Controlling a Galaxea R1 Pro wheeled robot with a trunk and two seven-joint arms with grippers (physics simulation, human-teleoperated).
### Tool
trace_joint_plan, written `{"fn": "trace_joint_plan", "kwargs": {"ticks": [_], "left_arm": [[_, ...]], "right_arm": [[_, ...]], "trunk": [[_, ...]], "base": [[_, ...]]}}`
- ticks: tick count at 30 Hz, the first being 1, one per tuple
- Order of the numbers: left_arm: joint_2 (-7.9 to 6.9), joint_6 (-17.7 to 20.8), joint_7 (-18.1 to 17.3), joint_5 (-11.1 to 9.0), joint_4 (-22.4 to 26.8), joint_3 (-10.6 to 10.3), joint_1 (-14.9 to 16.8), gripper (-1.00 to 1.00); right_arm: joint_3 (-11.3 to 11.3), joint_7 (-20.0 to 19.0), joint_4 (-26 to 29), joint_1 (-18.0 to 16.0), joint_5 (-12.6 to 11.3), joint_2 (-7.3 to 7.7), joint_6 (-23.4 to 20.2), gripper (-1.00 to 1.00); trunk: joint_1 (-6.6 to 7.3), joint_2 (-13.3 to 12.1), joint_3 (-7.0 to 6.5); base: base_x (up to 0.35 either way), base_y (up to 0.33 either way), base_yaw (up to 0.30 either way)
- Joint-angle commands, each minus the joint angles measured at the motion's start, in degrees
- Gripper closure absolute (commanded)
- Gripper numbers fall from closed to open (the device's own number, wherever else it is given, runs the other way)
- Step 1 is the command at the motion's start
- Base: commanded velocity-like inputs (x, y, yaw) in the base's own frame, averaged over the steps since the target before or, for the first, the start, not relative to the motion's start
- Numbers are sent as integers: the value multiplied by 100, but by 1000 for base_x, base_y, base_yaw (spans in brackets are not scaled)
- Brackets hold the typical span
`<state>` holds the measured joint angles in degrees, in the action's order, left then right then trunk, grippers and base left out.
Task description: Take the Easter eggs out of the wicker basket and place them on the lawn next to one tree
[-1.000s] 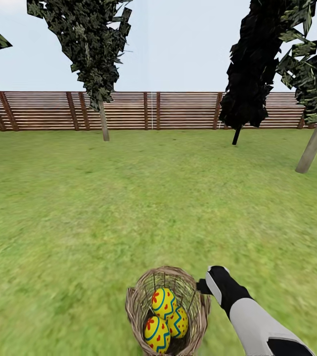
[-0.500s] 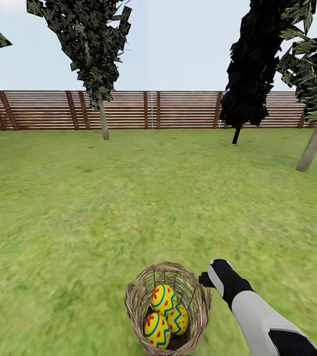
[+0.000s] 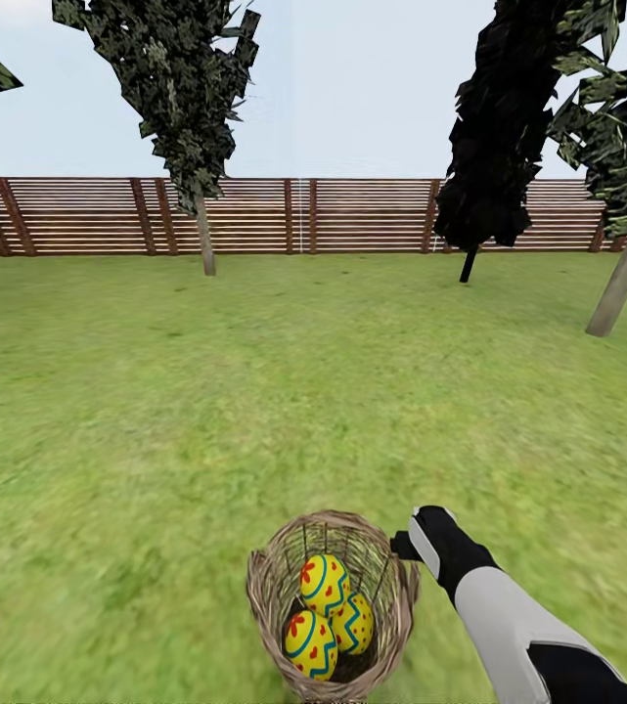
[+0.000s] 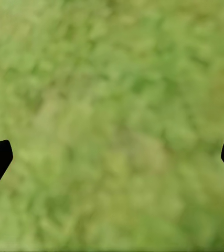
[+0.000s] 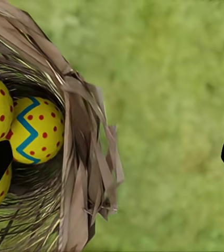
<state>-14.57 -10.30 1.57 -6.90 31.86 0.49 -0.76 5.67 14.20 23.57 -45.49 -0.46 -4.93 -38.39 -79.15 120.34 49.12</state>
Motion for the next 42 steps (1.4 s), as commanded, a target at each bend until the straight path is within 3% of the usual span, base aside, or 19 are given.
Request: {"fn": "trace_joint_plan", "kwargs": {"ticks": [1, 21, 26, 29, 31, 32, 34, 35, 38, 42], "left_arm": [[-4, -7, 13, -55, 10, -14, -3, -100], [-55, 145, 10, -83, 111, -12, -3, -100], [-315, 544, 6, -412, 756, -14, -107, -100], [-487, 909, 9, -728, 1669, -12, -589, -100], [-521, 1010, 9, -800, 2051, 14, -810, -100], [-532, 1058, 9, -825, 2222, 66, -916, -100], [-550, 1195, 6, -864, 2650, 401, -1172, -100], [-550, 1266, -5, -864, 2890, 679, -1281, -100], [-543, 1383, -22, -847, 3200, 1041, -1397, -100], [-540, 1468, -30, -836, 3342, 1212, -1452, -100]], "right_arm": [[31, 24, 8, -5, -6, -7, -19, -100], [21, 23, -9, -13, -7, -8, -20, -100], [20, 24, -104, -13, -7, -8, -20, -100], [15, 23, -130, -13, -7, -8, -20, -100], [14, 22, -134, -13, -5, -8, -20, -100], [16, 22, -136, -13, -6, -8, -20, -100], [16, 22, -139, -13, -6, -8, -20, -100], [15, 22, -140, -13, -6, -8, -20, -100], [13, 23, -140, -16, -7, -8, -20, -100], [18, 24, -141, -60, -13, -13, -20, -100]], "trunk": [[-22, 44, 23], [-461, 846, 382], [-571, 1046, 472], [-637, 1167, 526], [-681, 1247, 561], [-703, 1287, 579], [-703, 1287, 579], [-703, 1287, 579], [-703, 1287, 579], [-703, 1287, 579]], "base": [[0, 0, 0], [0, 0, 0], [0, 0, 0], [0, 0, 0], [0, 0, 0], [0, 0, 0], [0, 0, 0], [0, 0, 0], [0, 0, 0], [0, 0, 0]]}}
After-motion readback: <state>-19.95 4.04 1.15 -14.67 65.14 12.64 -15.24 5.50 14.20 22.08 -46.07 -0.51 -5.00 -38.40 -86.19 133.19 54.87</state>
